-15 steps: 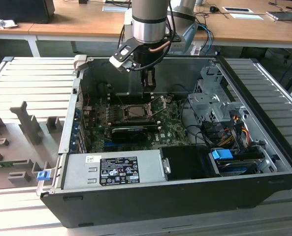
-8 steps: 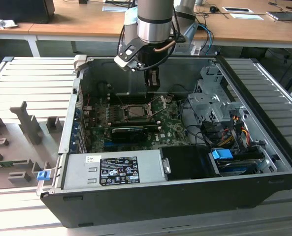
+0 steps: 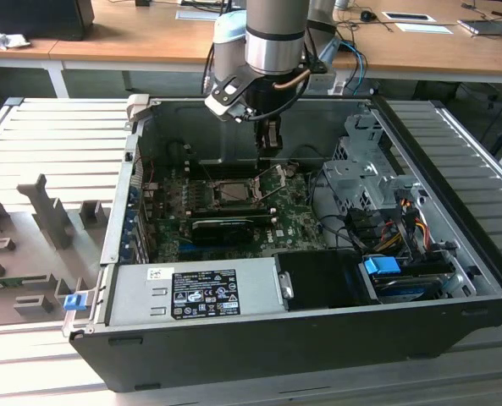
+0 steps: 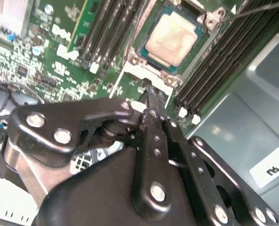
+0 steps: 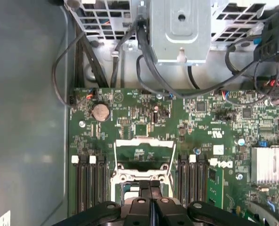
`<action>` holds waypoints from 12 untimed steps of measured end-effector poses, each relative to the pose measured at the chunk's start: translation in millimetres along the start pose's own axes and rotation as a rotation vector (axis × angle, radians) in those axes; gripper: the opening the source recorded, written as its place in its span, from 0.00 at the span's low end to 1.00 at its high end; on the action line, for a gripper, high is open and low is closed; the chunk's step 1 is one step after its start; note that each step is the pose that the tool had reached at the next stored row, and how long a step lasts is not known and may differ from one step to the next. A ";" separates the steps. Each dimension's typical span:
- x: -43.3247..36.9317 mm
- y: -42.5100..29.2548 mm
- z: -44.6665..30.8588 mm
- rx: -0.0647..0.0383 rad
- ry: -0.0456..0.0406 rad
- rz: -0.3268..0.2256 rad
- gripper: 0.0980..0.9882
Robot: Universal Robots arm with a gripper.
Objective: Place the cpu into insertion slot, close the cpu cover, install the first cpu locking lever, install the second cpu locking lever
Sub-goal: 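Close the cpu cover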
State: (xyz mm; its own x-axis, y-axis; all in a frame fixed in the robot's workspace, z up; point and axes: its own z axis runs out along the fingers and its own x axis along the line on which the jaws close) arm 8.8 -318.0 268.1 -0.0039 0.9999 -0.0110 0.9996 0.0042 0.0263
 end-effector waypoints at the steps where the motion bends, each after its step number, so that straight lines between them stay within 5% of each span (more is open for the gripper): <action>1: 0.0 3.2 0.2 0.000 0.0002 0.000 0.01; 12: -0.1 21.5 0.6 0.000 0.0002 0.000 0.01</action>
State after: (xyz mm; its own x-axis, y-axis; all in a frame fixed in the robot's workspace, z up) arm 30.4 -318.0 268.0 -0.0039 0.9999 -0.0108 0.9996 0.0042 0.0262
